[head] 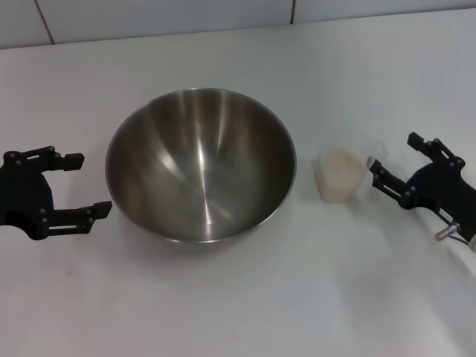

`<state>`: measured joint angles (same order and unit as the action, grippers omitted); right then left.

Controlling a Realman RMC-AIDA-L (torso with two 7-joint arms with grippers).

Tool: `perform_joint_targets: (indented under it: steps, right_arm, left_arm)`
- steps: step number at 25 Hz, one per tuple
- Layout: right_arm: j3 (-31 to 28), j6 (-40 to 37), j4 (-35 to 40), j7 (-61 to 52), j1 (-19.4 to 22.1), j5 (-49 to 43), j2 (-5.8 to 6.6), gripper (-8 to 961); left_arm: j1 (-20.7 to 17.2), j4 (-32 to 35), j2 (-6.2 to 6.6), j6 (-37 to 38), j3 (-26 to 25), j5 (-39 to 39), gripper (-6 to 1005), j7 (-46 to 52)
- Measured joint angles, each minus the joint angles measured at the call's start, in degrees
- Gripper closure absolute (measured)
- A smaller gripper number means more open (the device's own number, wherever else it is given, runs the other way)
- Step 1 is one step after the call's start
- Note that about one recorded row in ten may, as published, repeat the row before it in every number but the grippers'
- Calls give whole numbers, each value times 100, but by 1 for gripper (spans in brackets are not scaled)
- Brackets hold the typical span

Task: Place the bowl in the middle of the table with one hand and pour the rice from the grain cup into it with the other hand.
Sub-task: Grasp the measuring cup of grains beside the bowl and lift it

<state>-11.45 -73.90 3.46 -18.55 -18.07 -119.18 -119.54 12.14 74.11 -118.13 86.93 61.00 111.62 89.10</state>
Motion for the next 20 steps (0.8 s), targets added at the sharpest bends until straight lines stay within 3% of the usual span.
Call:
perform_joint_targets:
  steps: [15, 20]
  right_arm:
    - [-517, 33, -186, 262, -213, 0, 0, 127]
    - [-730, -126, -413, 762, -182, 1, -2, 220]
  left_arm:
    - [-1, 16, 9, 10, 0, 50, 152, 11]
    - [-1, 44, 9, 15, 0, 110, 152, 17]
